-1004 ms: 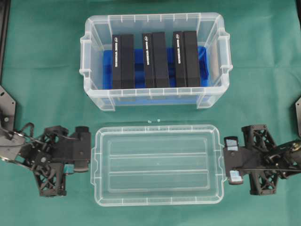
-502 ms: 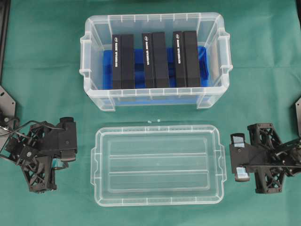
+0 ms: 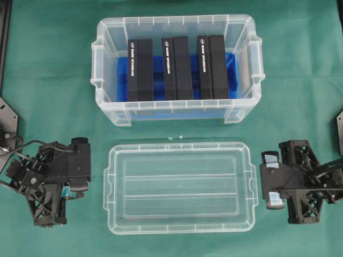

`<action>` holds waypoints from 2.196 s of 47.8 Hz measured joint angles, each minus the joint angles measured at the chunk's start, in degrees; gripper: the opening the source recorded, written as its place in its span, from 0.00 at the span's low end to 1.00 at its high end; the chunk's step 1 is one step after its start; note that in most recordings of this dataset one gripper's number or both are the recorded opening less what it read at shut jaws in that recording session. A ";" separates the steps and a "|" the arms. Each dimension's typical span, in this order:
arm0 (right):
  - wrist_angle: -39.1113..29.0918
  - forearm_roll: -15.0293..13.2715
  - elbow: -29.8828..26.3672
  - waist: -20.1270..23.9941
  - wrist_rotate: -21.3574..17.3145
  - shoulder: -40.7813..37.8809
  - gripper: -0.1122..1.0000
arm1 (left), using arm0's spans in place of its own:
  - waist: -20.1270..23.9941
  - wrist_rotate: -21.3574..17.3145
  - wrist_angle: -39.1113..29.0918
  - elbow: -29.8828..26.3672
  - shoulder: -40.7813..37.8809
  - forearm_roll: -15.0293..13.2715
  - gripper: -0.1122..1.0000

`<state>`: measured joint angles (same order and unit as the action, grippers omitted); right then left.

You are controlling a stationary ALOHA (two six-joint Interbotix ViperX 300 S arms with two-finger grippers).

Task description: Clamp the lid of the box with both arms, then lift and open it.

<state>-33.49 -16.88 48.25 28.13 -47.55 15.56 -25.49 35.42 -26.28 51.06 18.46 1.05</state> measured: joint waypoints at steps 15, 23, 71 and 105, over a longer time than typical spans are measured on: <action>-7.21 -2.11 -5.71 0.09 0.00 5.01 0.10 | 0.00 -4.92 -4.22 -6.68 3.60 0.70 0.11; -8.09 -3.34 -8.70 0.09 0.26 7.29 0.10 | 0.00 -11.34 -5.80 -11.43 5.01 0.70 0.11; -9.14 -22.85 -11.43 -9.05 1.85 18.02 0.10 | 16.96 -30.41 -3.43 -15.29 12.39 0.70 0.11; -2.64 -28.39 -9.05 -28.92 2.02 24.43 0.10 | 34.37 -36.39 1.32 -12.22 19.78 0.62 0.11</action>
<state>-36.12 -45.26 39.20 -0.79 -45.53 39.99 8.88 -0.97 -24.96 38.85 38.23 1.67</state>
